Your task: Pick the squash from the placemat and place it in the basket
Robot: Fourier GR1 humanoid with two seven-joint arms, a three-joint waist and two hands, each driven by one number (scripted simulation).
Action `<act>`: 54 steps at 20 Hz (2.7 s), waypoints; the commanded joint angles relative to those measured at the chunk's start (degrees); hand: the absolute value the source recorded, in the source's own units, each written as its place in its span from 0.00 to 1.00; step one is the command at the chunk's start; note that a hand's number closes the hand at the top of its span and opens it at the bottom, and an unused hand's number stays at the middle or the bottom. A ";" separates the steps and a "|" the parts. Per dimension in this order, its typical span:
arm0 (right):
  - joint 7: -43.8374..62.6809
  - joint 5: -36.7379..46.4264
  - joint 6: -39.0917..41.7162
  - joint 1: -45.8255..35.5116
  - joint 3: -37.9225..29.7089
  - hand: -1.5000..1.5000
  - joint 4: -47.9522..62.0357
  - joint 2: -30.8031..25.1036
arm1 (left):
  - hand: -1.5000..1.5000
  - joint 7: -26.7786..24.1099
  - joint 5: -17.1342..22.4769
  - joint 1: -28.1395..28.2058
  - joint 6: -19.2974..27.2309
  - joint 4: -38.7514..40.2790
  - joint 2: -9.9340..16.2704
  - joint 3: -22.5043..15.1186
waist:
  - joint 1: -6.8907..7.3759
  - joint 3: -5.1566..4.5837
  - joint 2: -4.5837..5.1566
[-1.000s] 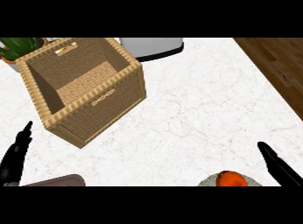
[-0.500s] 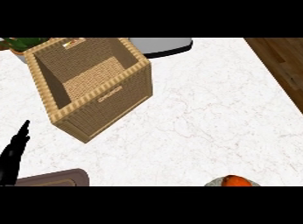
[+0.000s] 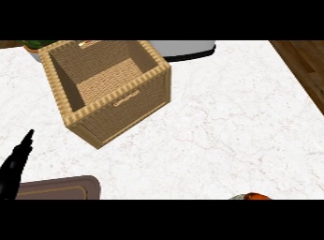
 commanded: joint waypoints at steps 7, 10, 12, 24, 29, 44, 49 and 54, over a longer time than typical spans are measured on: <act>-19.98 -10.47 -3.32 4.65 2.89 0.00 5.66 0.20 | 0.50 0.36 -0.27 0.45 -1.45 -0.96 0.22 -0.78 | 3.47 -0.19 0.59; -20.43 -13.36 -4.24 3.03 3.23 0.00 6.23 0.21 | 0.50 3.04 -1.91 0.10 -0.32 -3.58 -0.56 -2.60 | 3.99 -0.11 0.60; -20.47 -12.79 -4.43 2.51 3.19 0.00 4.34 0.21 | 0.50 3.47 -1.33 -1.93 -1.00 -2.60 -0.46 -1.97 | 4.03 -0.21 0.92; -20.54 -15.26 -9.86 -4.00 2.82 0.00 7.29 0.21 | 0.50 4.69 -2.68 -3.00 -1.90 -3.78 -0.61 -2.87 | 6.34 -0.20 1.53; -20.54 -13.47 -10.35 -4.49 3.98 0.00 8.33 0.21 | 0.50 3.27 -3.91 -3.85 -0.47 -1.08 -2.87 -3.49 | 5.85 -0.25 1.52; -19.97 -13.38 -19.34 -10.31 8.29 0.00 13.93 0.21 | 0.50 5.17 -4.32 -5.69 -2.25 -2.82 -3.64 -3.40 | 8.13 -0.23 2.18; -17.63 -12.86 -19.84 -12.58 5.48 0.00 16.05 0.21 | 0.50 7.80 -5.80 -7.11 -2.37 -4.45 -3.63 -4.07 | 8.49 -0.21 2.30; -19.22 -15.84 -20.23 -15.72 3.42 0.00 20.23 0.21 | 0.50 4.41 -4.69 -5.97 -4.63 -2.39 -3.02 -2.47 | 8.42 -0.21 2.19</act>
